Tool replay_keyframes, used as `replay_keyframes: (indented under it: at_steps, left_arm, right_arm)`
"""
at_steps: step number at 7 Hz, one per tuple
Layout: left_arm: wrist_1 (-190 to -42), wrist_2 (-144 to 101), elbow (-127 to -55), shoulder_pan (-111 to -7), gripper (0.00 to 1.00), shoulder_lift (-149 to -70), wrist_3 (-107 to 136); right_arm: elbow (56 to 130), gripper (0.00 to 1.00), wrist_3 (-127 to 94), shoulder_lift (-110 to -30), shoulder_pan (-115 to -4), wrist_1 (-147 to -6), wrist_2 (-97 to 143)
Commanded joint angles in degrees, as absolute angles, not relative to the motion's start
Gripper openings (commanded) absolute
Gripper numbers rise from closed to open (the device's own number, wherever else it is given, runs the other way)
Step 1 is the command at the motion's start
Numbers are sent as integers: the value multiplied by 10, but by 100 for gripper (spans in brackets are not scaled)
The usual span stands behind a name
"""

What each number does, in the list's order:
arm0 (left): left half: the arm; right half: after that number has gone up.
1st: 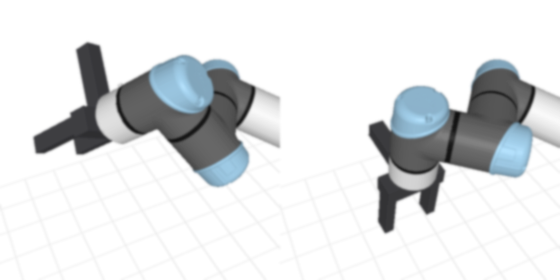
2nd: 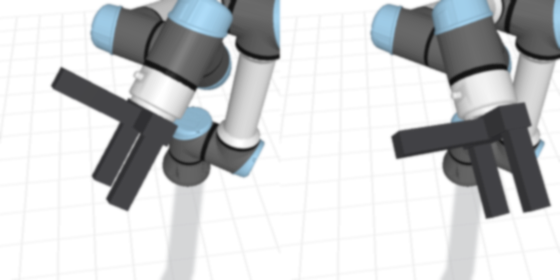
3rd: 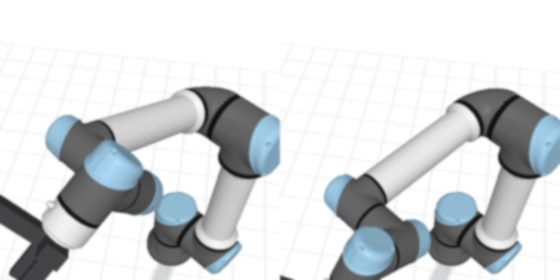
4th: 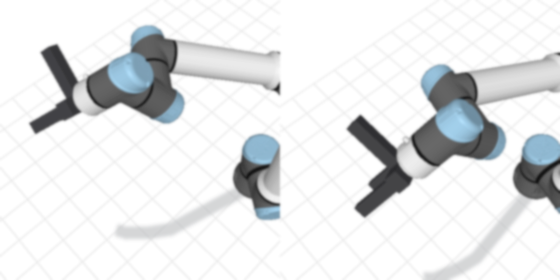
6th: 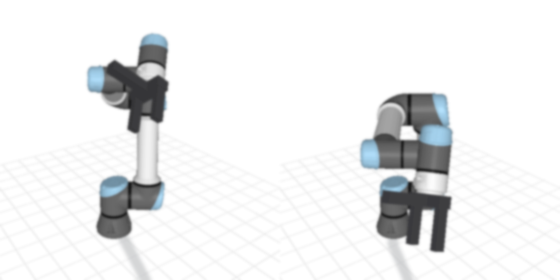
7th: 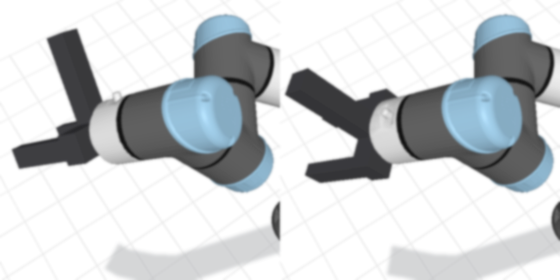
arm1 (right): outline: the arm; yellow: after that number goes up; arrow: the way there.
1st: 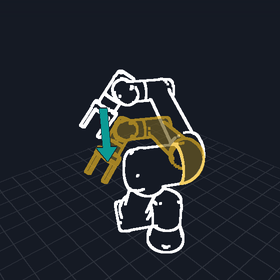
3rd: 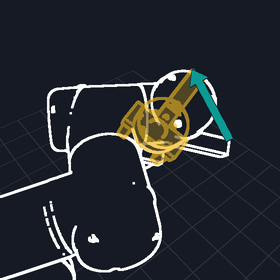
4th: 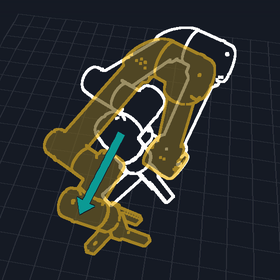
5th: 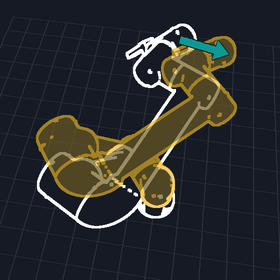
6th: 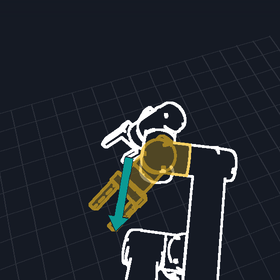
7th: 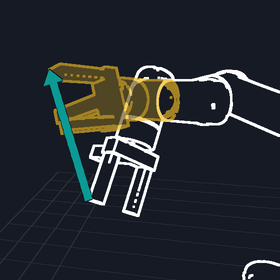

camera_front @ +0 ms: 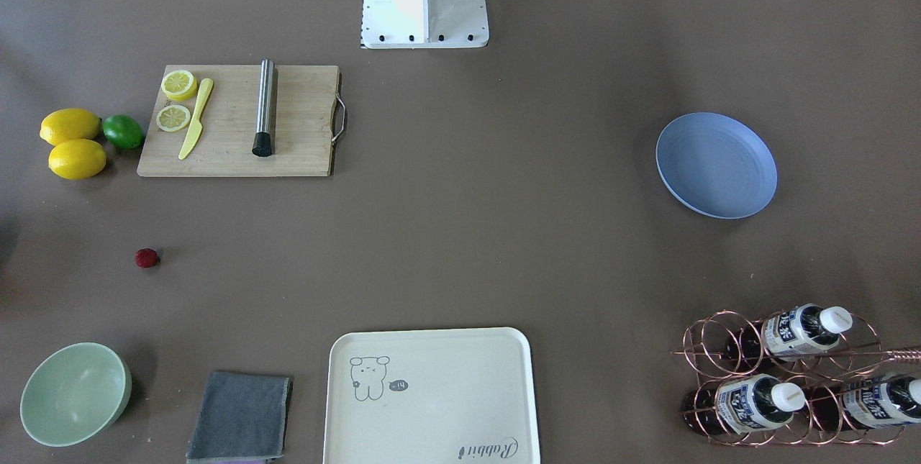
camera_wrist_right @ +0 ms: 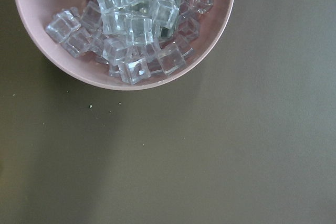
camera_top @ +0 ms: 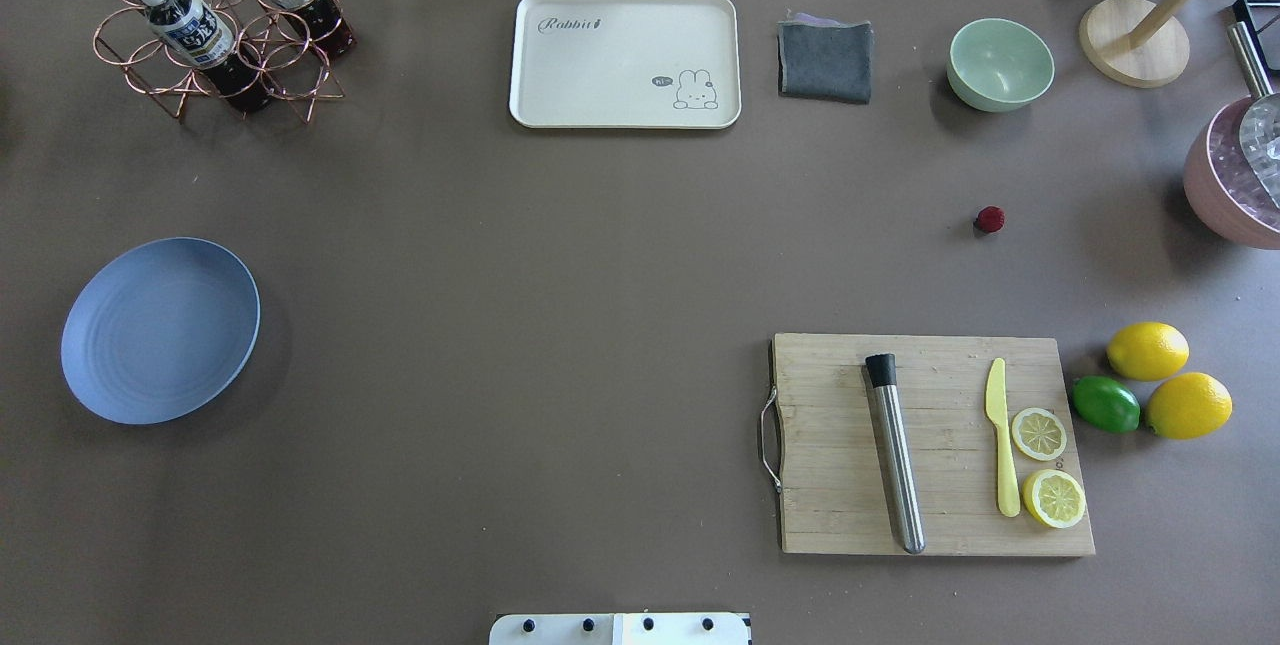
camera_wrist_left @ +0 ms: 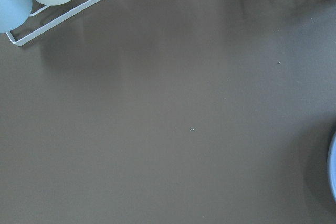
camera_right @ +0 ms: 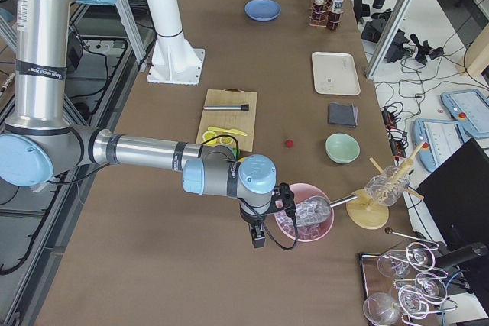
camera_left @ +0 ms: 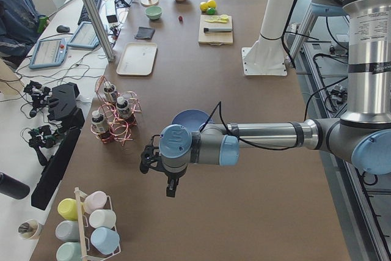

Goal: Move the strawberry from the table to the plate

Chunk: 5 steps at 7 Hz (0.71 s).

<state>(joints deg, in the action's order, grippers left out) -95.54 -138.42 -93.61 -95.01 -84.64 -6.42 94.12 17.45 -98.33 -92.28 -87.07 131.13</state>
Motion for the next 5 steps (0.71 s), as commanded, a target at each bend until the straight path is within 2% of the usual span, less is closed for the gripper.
replay_keyframes:
  at_steps: [1, 5]
  left_arm:
    - [-957, -1384, -935, -949, 98, -845, -65]
    - [-957, -1384, -935, -939, 98, -846, -65]
  right_arm:
    - [936, 100, 174, -985, -923, -854, 1311]
    - [936, 100, 175, -985, -923, -853, 1311]
